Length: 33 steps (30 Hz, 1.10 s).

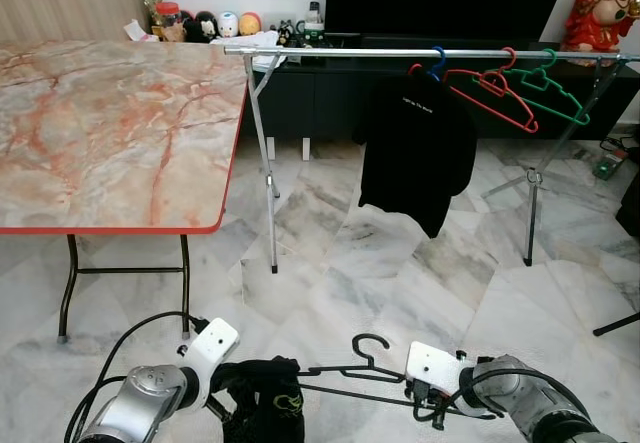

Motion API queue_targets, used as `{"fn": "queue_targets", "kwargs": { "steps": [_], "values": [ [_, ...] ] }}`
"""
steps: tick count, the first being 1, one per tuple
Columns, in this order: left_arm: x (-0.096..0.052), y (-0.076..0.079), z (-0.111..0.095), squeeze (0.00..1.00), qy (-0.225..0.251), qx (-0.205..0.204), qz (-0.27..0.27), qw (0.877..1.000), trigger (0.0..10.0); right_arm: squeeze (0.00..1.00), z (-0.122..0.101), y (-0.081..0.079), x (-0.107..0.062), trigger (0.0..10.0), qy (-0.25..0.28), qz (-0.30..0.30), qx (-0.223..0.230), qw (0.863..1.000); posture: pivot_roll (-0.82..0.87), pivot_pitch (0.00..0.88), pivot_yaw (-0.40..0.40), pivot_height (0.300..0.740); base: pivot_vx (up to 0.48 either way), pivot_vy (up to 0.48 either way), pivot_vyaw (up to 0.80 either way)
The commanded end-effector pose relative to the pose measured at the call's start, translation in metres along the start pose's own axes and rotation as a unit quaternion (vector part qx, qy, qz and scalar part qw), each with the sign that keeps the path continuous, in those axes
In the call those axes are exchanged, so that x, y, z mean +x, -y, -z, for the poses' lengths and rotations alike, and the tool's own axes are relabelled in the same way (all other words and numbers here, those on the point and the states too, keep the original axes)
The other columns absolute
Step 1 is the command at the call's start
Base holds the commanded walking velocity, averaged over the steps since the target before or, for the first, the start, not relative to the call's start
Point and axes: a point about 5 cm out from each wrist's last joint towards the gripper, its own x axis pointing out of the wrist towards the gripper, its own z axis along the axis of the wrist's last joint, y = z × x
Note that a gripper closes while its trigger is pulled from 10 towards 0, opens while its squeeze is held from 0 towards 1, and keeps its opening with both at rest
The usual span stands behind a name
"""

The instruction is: Hang hanger

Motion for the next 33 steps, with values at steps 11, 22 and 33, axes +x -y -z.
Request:
{"fn": "queue_targets", "kwargs": {
  "steps": [11,22,33],
  "values": [
    [-0.005,-0.014,-0.019,0.0,0.064,-0.032,-0.05,0.996,0.0,0.0,-0.023,-0.003,0.007,0.0,0.105,-0.013,0.101,0.989,0.07,0.071,-0.034,0.74,0.0,0.0,0.0],
    [-0.003,-0.012,-0.014,0.0,0.049,-0.012,-0.061,0.997,1.0,0.0,-0.021,-0.001,0.005,0.0,0.1,-0.004,0.097,0.99,0.06,0.062,-0.034,0.74,0.0,0.0,0.0],
    [-0.001,-0.013,-0.016,0.0,0.05,-0.006,-0.078,0.996,2.1,0.0,-0.032,-0.002,0.009,0.0,0.144,-0.018,0.16,0.976,0.06,0.067,-0.037,0.74,0.0,0.0,0.0]
  ]
}}
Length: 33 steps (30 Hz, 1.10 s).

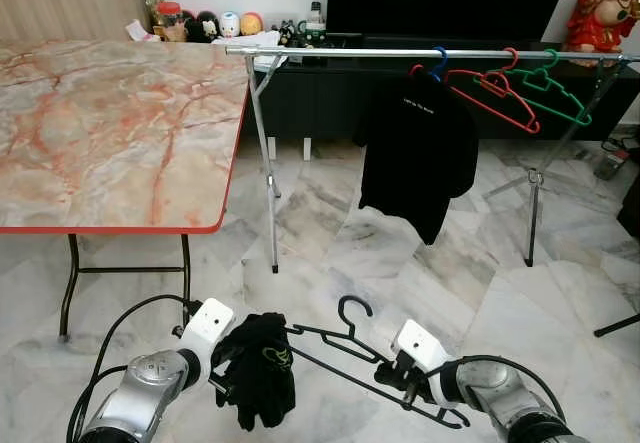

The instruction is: Hang hanger

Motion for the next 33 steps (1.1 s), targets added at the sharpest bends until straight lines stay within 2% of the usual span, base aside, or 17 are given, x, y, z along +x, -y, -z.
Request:
{"fn": "queue_targets", "kwargs": {
  "steps": [1,5,7,9,10,11,12,13,14,15,18,19,24,30,31,32,33],
  "values": [
    [0.0,-0.002,0.002,0.0,-0.007,0.004,-0.005,1.0,2.7,0.0,-0.009,0.004,-0.003,0.0,0.023,0.006,-0.007,1.0,0.06,0.071,-0.039,0.74,0.0,0.0,0.0],
    [0.001,-0.002,0.001,0.0,-0.006,0.007,-0.007,1.0,2.9,0.0,-0.003,0.002,-0.003,0.0,-0.004,-0.007,-0.035,0.999,0.06,0.075,-0.041,0.74,0.0,0.0,0.0],
    [0.001,-0.002,0.001,0.0,-0.005,0.009,-0.008,1.0,9.7,0.0,0.001,0.002,-0.005,0.0,-0.024,-0.016,-0.057,0.998,0.06,0.076,-0.042,0.74,0.0,0.0,0.0],
    [0.001,-0.002,0.0,0.0,-0.002,0.005,-0.006,1.0,9.9,0.0,0.004,0.002,-0.007,0.0,-0.041,-0.025,-0.076,0.996,0.06,0.079,-0.044,0.74,0.0,0.0,0.0],
    [0.001,-0.002,0.0,0.37,-0.001,0.004,-0.006,1.0,9.8,0.0,0.005,0.002,-0.008,0.0,-0.048,-0.027,-0.083,0.995,0.07,0.08,-0.045,0.74,0.0,0.0,0.0],
    [0.001,-0.002,0.0,0.82,-0.001,0.003,-0.006,1.0,9.9,0.0,0.006,0.003,-0.01,0.0,-0.057,-0.029,-0.094,0.993,0.07,0.08,-0.045,0.74,0.0,0.0,0.0],
    [0.001,-0.002,0.0,0.96,-0.001,0.003,-0.007,1.0,10.0,0.0,0.007,0.004,-0.011,0.0,-0.066,-0.03,-0.105,0.992,0.07,0.08,-0.045,0.74,0.0,0.0,0.0],
    [0.0,-0.002,0.0,1.0,0.0,0.003,-0.007,1.0,10.0,0.0,0.009,0.005,-0.012,0.0,-0.081,-0.031,-0.123,0.989,0.06,0.081,-0.045,0.74,0.0,0.0,0.0],
    [0.0,-0.002,0.0,1.0,0.001,0.002,-0.007,1.0,10.0,0.0,0.013,0.007,-0.016,0.0,-0.113,-0.031,-0.162,0.98,0.06,0.082,-0.045,0.74,0.0,0.0,0.0],
    [0.0,-0.002,0.0,1.0,0.001,0.002,-0.007,1.0,10.0,0.0,0.013,0.007,-0.016,0.0,-0.113,-0.031,-0.162,0.98,0.06,0.082,-0.045,0.74,0.0,0.0,0.0],
    [0.0,0.002,-0.002,1.0,0.008,0.01,0.008,1.0,10.0,0.0,0.018,0.011,-0.021,0.0,-0.148,-0.023,-0.207,0.967,0.06,0.083,-0.044,0.74,0.0,0.0,0.0],
    [0.0,0.005,-0.003,0.0,0.012,0.014,0.021,1.0,10.0,0.0,0.018,0.013,-0.022,0.0,-0.156,-0.017,-0.215,0.964,0.07,0.084,-0.045,0.74,0.0,0.0,0.0],
    [-0.001,0.008,-0.003,0.0,0.014,0.02,0.036,0.999,10.0,0.0,0.02,0.013,-0.023,0.0,-0.172,-0.02,-0.256,0.951,0.07,0.085,-0.044,0.74,0.0,0.0,0.0],
    [-0.002,0.013,0.0,0.0,0.007,0.042,0.059,0.997,10.0,0.0,0.027,0.014,-0.031,0.0,-0.223,-0.055,-0.396,0.889,0.07,0.087,-0.041,0.74,0.0,0.0,0.0],
    [-0.002,0.013,0.0,0.0,0.007,0.042,0.059,0.997,10.0,0.0,0.027,0.014,-0.031,0.0,-0.223,-0.055,-0.396,0.889,0.07,0.087,-0.041,0.74,0.0,0.0,0.0],
    [-0.003,0.013,0.002,0.0,0.001,0.049,0.059,0.997,10.0,0.0,0.026,0.018,-0.036,0.0,-0.236,-0.057,-0.449,0.86,0.07,0.088,-0.039,0.74,0.0,0.0,0.0],
    [-0.003,0.013,0.002,0.0,0.001,0.049,0.059,0.997,10.0,0.0,0.026,0.018,-0.036,0.0,-0.236,-0.057,-0.449,0.86,0.07,0.088,-0.039,0.74,0.0,0.0,0.0]
  ]
}}
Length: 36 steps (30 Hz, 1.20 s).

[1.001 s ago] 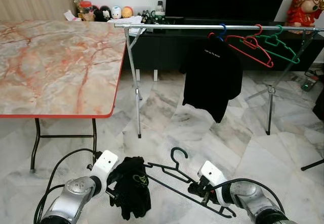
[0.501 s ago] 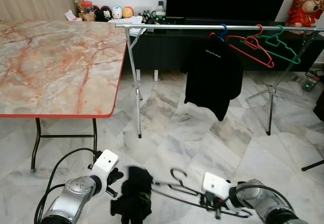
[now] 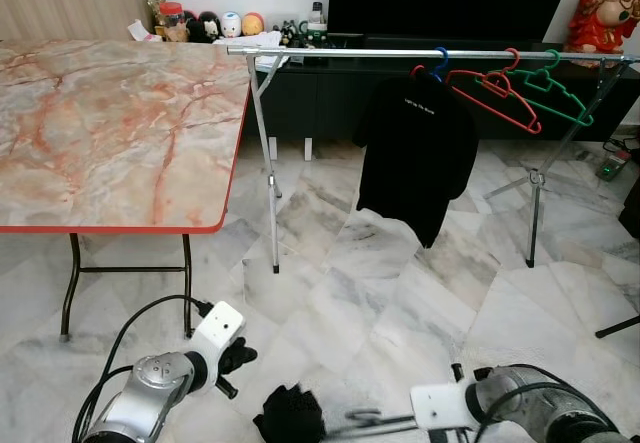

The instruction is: Hang hanger

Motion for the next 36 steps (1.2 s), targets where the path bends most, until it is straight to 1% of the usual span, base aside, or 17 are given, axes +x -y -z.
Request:
{"fn": "queue_targets", "kwargs": {
  "steps": [1,3,9,10,11,12,15,16,19,20,21,26,27,29,31,35,36],
  "values": [
    [-0.002,0.0,0.003,0.0,-0.007,0.021,0.003,1.0,10.0,0.0,0.0,0.008,-0.006,0.0,-0.003,0.014,-0.038,0.999,0.07,0.088,-0.04,0.74,0.0,0.0,0.0],
    [-0.003,0.002,0.007,0.0,-0.022,0.043,0.012,0.999,10.0,0.0,0.003,0.018,-0.014,0.0,-0.016,0.044,-0.088,0.995,0.07,0.09,-0.038,0.74,0.0,0.0,0.0],
    [-0.003,0.006,0.013,0.0,-0.039,0.068,0.029,0.997,10.0,0.0,0.005,0.037,-0.027,0.0,-0.035,0.092,-0.128,0.987,0.06,0.092,-0.033,0.74,0.0,0.0,0.0],
    [-0.003,0.007,0.014,0.0,-0.043,0.074,0.03,0.996,10.0,0.0,0.003,0.047,-0.032,0.0,-0.025,0.124,-0.098,0.987,0.06,0.092,-0.034,0.74,0.0,0.0,0.0],
    [-0.003,0.007,0.014,0.0,-0.043,0.074,0.03,0.996,10.0,0.0,0.003,0.047,-0.032,0.0,-0.025,0.124,-0.098,0.987,0.06,0.092,-0.034,0.74,0.0,0.0,0.0],
    [-0.003,0.007,0.015,0.0,-0.047,0.077,0.026,0.996,10.0,0.0,0.0,0.062,-0.04,0.0,0.008,0.184,-0.009,0.983,0.06,0.091,-0.035,0.74,0.0,0.0,0.0],
    [-0.001,0.005,0.016,0.0,-0.045,0.074,0.011,0.996,10.0,0.0,-0.005,0.072,-0.042,0.0,0.074,0.227,0.117,0.964,0.06,0.09,-0.036,0.74,0.0,0.0,0.0],
    [0.0,0.002,0.014,0.0,-0.042,0.068,-0.009,0.997,10.0,0.0,-0.011,0.073,-0.038,0.0,0.121,0.234,0.18,0.948,0.06,0.091,-0.038,0.74,0.0,0.0,0.0],
    [0.001,0.0,0.013,0.0,-0.035,0.06,-0.021,0.997,10.0,0.0,-0.017,0.07,-0.033,0.0,0.152,0.23,0.215,0.937,0.06,0.091,-0.037,0.74,0.0,0.0,0.0],
    [0.001,0.0,0.013,0.0,-0.035,0.06,-0.021,0.997,10.0,0.0,-0.017,0.07,-0.033,0.0,0.152,0.23,0.215,0.937,0.06,0.091,-0.037,0.74,0.0,0.0,0.0],
    [0.001,0.001,0.011,0.0,-0.026,0.056,-0.023,0.998,10.0,0.0,-0.024,0.063,-0.023,0.0,0.185,0.217,0.255,0.924,0.07,0.091,-0.034,0.74,0.0,0.0,0.0],
    [0.003,0.002,0.007,0.0,-0.014,0.062,-0.031,0.997,10.0,0.0,-0.032,0.054,-0.011,0.0,0.221,0.199,0.32,0.899,0.06,0.09,-0.031,0.74,0.0,0.0,0.0],
    [0.003,0.002,0.006,0.0,-0.013,0.062,-0.033,0.997,10.0,0.0,-0.034,0.052,-0.009,0.0,0.231,0.191,0.322,0.898,0.07,0.089,-0.031,0.74,0.0,0.0,0.0],
    [0.005,0.002,0.004,0.0,-0.009,0.063,-0.037,0.997,10.0,0.0,-0.038,0.045,-0.005,0.0,0.241,0.156,0.314,0.905,0.07,0.089,-0.031,0.74,0.0,0.0,0.0],
    [0.006,0.0,0.002,0.0,-0.002,0.068,-0.049,0.996,10.0,0.0,-0.036,0.034,-0.002,0.0,0.228,0.104,0.289,0.924,0.06,0.078,-0.032,0.74,0.0,0.0,0.0],
    [0.005,-0.001,0.0,0.0,0.005,0.071,-0.049,0.996,10.0,0.0,-0.031,0.026,-0.003,0.0,0.213,0.055,0.252,0.942,0.06,0.072,-0.032,0.74,0.0,0.0,0.0],
    [0.005,-0.001,0.0,0.0,0.005,0.071,-0.049,0.996,10.0,0.0,-0.031,0.026,-0.003,0.0,0.213,0.055,0.252,0.942,0.06,0.072,-0.032,0.74,0.0,0.0,0.0]
  ]
}}
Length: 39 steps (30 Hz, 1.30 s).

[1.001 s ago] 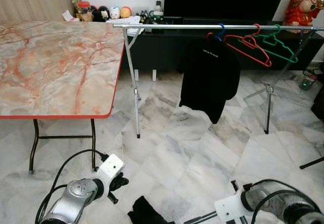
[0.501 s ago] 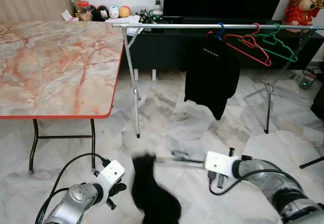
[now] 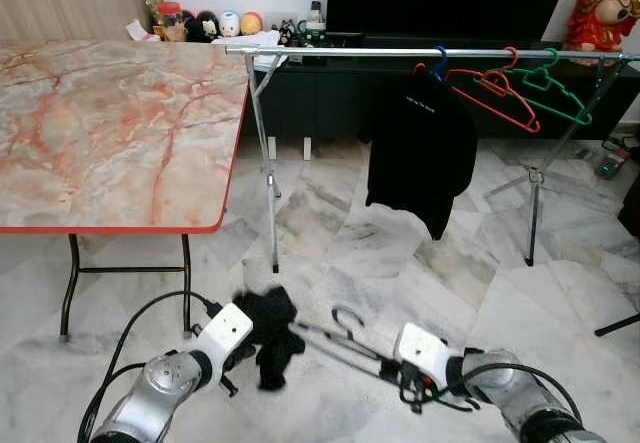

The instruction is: Hang hanger

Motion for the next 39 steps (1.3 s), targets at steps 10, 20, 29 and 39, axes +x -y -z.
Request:
{"fn": "queue_targets", "kwargs": {
  "steps": [10,20,29,39],
  "values": [
    [-0.008,0.013,0.007,1.0,0.002,0.001,0.1,0.995,10.0,0.0,-0.009,0.013,-0.014,0.0,-0.024,-0.018,-0.079,0.996,0.06,0.048,-0.03,0.74,0.0,0.0,0.0],
    [-0.01,0.024,0.013,1.0,-0.02,0.017,0.162,0.986,10.0,0.0,-0.029,0.0,0.002,0.0,0.038,-0.063,-0.106,0.992,0.06,0.04,-0.026,0.74,0.0,0.0,0.0],
    [-0.013,0.031,0.017,1.0,-0.032,0.008,0.191,0.981,10.0,0.0,-0.032,0.002,-0.001,0.0,0.04,-0.066,-0.12,0.99,0.06,0.063,-0.035,0.74,0.0,0.0,0.0],
    [-0.018,0.037,0.02,1.0,-0.044,0.005,0.233,0.972,10.0,0.0,-0.037,0.002,0.001,0.0,0.041,-0.069,-0.14,0.987,0.07,0.078,-0.039,0.74,0.0,0.0,0.0]
  ]
}}
